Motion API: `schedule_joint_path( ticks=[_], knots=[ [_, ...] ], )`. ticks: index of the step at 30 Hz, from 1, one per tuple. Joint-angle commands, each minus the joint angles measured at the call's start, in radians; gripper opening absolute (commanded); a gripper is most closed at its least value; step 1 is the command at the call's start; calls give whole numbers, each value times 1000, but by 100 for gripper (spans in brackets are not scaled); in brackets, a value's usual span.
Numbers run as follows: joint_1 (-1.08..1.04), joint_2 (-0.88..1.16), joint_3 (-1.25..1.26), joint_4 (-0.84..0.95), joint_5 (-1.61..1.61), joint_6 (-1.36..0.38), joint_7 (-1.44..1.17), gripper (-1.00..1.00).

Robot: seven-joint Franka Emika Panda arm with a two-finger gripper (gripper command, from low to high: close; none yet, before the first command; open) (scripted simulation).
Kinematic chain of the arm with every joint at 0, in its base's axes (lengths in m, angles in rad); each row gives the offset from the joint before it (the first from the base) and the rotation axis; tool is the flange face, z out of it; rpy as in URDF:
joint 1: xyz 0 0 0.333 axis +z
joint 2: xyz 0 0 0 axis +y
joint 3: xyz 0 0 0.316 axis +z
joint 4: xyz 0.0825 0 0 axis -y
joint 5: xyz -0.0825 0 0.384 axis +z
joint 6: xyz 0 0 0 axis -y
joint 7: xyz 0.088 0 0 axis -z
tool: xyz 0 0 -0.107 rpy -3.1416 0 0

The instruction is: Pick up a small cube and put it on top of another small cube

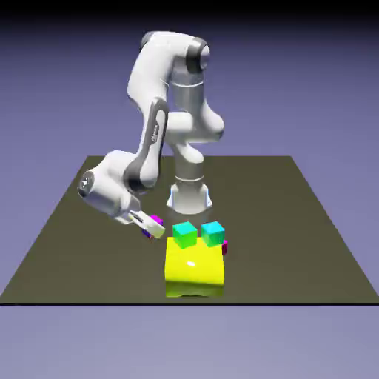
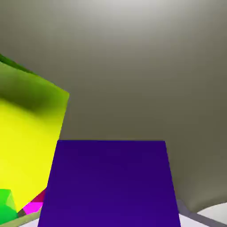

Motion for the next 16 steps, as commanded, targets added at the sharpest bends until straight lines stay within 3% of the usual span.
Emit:
schedule_joint_path(
  ticks=[1,7,13,14,16],
  knots=[
    [11,-8,13,36,-23,-35,17,-100],
    [-4,-17,158,160,7,-220,92,-100],
    [18,-9,177,8,34,-60,66,-100],
    [18,-9,177,8,34,-60,66,100],
    [13,-11,172,44,28,-98,72,100]
  ],
)
